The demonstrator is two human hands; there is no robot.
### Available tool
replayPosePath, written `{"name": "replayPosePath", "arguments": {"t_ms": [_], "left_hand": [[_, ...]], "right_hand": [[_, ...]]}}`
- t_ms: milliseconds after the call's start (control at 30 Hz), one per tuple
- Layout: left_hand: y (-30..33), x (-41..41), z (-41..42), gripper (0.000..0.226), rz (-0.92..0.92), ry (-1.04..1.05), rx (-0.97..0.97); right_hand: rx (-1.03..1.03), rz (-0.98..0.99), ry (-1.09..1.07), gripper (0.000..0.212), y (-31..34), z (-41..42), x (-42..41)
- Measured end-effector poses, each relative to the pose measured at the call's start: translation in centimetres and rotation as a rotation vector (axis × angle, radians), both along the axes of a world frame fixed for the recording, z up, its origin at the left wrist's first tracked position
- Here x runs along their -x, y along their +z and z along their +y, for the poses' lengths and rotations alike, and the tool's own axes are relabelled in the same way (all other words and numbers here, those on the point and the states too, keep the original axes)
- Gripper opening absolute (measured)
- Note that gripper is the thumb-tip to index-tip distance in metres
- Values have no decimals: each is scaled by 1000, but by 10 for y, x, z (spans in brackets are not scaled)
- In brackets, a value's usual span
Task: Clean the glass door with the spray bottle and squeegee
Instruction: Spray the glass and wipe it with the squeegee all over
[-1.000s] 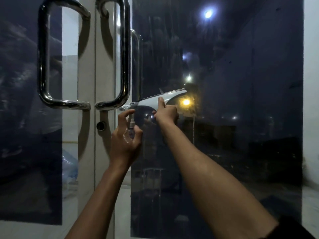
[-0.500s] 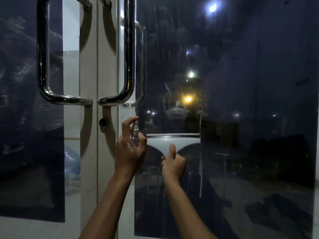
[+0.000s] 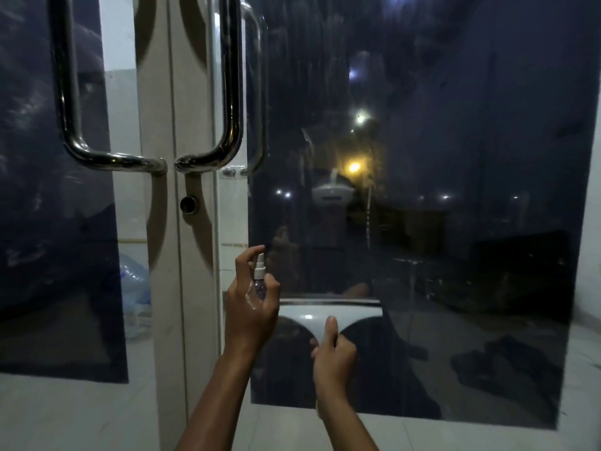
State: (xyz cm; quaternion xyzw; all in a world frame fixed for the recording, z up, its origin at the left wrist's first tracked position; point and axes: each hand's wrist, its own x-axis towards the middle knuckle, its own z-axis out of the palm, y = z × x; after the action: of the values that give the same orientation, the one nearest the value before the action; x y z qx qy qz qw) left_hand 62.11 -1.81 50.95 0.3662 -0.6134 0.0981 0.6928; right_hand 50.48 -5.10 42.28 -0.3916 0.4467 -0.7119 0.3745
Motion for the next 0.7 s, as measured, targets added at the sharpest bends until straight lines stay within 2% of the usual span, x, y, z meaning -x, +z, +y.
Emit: {"name": "replayPosePath", "arguments": {"t_ms": [100, 167, 267, 333, 500, 700], "left_hand": [[-7, -4, 4, 43, 19, 17, -7], [-13, -6, 7, 45, 35, 15, -12], [-20, -8, 11, 48, 47, 25, -15], [-26, -9, 13, 47, 58, 36, -17], [-44, -18, 16, 43, 92, 62, -47], [-64, -24, 21, 41, 119, 94, -100]], "right_hand": [[167, -24, 69, 54, 54, 0, -1], [233, 0, 41, 51, 101, -9, -5], [288, 9, 45, 48, 160, -21, -13], [267, 15, 55, 47, 172, -29, -17], [167, -13, 72, 46, 127, -35, -21], [6, 11, 68, 44, 8, -26, -24]]}}
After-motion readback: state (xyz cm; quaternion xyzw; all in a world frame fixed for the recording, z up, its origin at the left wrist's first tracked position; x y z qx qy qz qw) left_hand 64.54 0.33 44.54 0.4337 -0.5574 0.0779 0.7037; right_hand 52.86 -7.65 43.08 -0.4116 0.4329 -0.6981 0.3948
